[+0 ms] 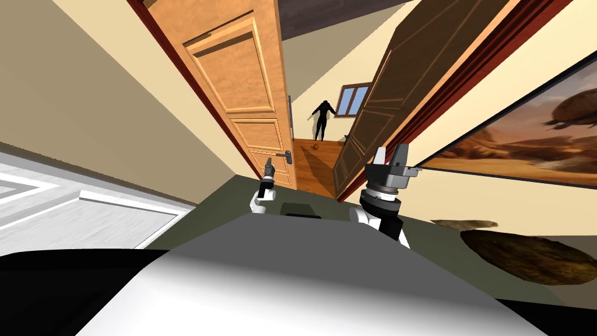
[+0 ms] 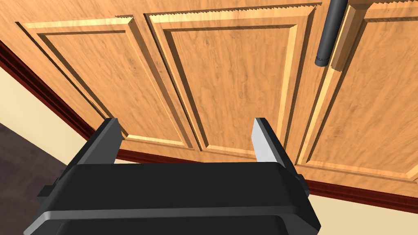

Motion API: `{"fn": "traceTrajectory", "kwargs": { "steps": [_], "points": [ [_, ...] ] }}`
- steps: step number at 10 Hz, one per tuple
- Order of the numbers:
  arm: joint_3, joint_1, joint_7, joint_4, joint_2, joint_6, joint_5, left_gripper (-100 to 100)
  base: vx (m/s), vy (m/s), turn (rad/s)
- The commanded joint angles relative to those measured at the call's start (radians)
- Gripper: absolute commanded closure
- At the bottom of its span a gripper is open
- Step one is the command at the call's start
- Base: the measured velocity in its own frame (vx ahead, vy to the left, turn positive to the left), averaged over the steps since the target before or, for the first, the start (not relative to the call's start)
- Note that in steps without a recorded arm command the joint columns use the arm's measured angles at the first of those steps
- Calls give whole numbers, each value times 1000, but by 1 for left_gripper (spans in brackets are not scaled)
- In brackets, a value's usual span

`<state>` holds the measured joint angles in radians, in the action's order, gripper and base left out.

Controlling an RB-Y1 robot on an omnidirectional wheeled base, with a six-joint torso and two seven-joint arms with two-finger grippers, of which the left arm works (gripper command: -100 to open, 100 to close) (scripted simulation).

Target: Push the door open

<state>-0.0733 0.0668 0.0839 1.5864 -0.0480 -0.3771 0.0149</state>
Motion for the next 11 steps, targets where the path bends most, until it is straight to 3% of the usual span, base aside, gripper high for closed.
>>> {"fn": "traceTrajectory", "kwargs": {
  "steps": [1, 7, 8, 11],
  "points": [
    [-6, -24, 0, -46, 0, 1, 2, -100, 25, 62, -103],
    [-34, -141, -1, -243, 9, 15, 14, -100, 37, 120, -156],
    [-34, -141, -1, -251, 9, 15, 14, -100, 19, 83, -65],
    [-46, -193, -1, -343, 16, 21, 19, -100, 10, 84, -120]
  ]
}}
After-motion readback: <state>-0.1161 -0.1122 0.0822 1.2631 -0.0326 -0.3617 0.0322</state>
